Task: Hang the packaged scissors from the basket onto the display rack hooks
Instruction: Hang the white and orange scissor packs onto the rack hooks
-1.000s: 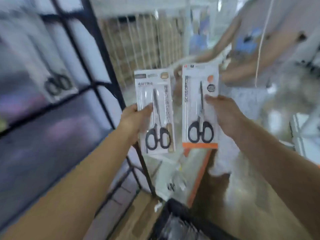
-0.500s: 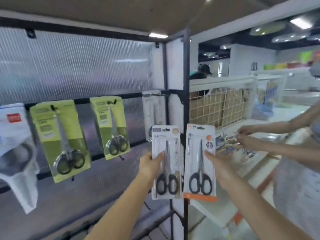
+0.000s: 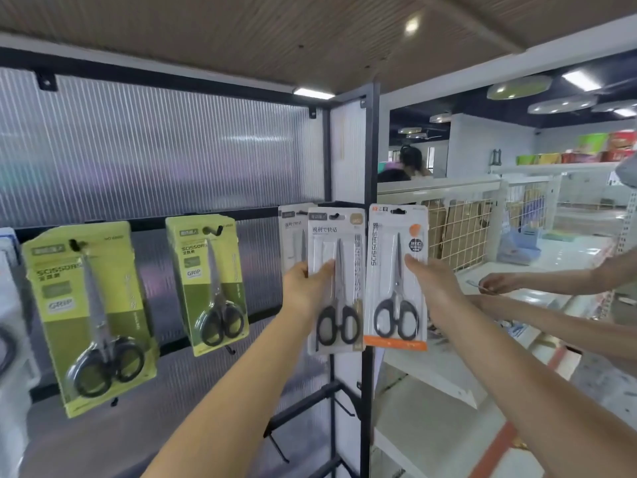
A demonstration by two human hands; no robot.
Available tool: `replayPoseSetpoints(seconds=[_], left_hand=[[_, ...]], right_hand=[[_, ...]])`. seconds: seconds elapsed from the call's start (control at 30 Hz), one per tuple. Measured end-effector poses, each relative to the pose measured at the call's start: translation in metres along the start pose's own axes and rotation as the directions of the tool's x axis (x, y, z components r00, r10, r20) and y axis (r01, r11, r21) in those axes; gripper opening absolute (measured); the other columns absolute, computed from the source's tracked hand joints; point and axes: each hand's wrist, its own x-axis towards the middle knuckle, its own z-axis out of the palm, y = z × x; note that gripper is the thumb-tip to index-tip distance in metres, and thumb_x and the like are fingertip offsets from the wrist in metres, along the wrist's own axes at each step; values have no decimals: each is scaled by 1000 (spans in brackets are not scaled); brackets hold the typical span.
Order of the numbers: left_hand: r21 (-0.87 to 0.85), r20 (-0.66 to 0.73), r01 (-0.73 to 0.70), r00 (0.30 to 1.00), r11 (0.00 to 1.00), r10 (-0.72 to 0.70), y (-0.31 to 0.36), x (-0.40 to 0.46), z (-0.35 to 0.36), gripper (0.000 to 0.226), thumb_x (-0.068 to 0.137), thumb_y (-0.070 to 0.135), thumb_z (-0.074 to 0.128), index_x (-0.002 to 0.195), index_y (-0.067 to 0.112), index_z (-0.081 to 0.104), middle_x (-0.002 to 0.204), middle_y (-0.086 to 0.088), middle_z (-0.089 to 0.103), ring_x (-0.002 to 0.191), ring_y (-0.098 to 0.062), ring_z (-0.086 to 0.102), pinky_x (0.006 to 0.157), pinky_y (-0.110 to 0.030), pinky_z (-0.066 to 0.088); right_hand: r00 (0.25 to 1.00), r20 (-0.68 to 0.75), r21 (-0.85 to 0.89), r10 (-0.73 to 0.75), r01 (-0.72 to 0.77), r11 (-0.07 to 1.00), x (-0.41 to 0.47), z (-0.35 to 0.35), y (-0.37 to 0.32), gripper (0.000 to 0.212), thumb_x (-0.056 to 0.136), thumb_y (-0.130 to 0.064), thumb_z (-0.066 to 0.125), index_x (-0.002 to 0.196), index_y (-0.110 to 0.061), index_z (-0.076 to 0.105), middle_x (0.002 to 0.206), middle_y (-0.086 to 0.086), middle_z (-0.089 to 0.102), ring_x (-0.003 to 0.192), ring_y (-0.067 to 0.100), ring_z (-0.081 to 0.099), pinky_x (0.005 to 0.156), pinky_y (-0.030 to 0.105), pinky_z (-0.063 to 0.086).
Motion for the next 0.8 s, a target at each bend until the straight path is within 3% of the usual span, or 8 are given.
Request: replayPoseSetpoints(seconds=[0.17, 0.4, 0.53, 0.67, 0.8], left_hand=[[-2, -49, 3, 999, 1000, -3, -1, 12, 7, 15, 89, 19, 64, 91, 4, 64, 82, -5, 66, 75, -20, 63, 70, -32, 54], [-42, -53, 26, 998, 999, -28, -4, 18, 19, 6, 90, 16, 62, 85, 13, 60, 78, 3, 63, 77, -17, 62, 63, -21, 49], [-39, -72, 69, 995, 997, -71, -12, 27, 24, 10, 89, 20, 63, 82, 15, 61, 79, 1, 65, 86, -22, 64, 84, -33, 53], [-32, -101, 97, 990, 995, -100, -18, 39, 25, 13, 88, 23, 64, 78, 17, 60, 78, 0, 66, 86, -24, 65, 84, -35, 53], [-40, -103, 118, 987, 992, -122, -24, 47, 24, 13, 90, 23, 63, 79, 18, 58, 79, 3, 64, 84, -20, 63, 83, -32, 51]], right_hand=[[1000, 17, 16, -3, 3, 1000, 7, 3, -5, 43, 98, -25, 49, 133, 0, 43, 138, 15, 45, 127, 30, 40, 105, 41, 30], [1000, 4, 6, -27, 27, 1000, 8, 4, -8, 44, 98, -25, 49, 134, 0, 42, 139, 15, 44, 125, 28, 41, 104, 39, 29], [999, 6, 2, -36, 36, 999, 8, 1, -8, 40, 98, -23, 49, 132, -2, 45, 131, 11, 49, 116, 23, 44, 98, 33, 30], [999, 5, 10, -32, 32, 999, 13, 1, -4, 29, 97, -25, 52, 122, -9, 53, 115, 6, 53, 101, 17, 43, 89, 30, 30], [1000, -10, 0, -14, 14, 1000, 20, 5, -1, 36, 97, -25, 52, 126, -4, 51, 125, 10, 53, 114, 24, 47, 96, 33, 32]])
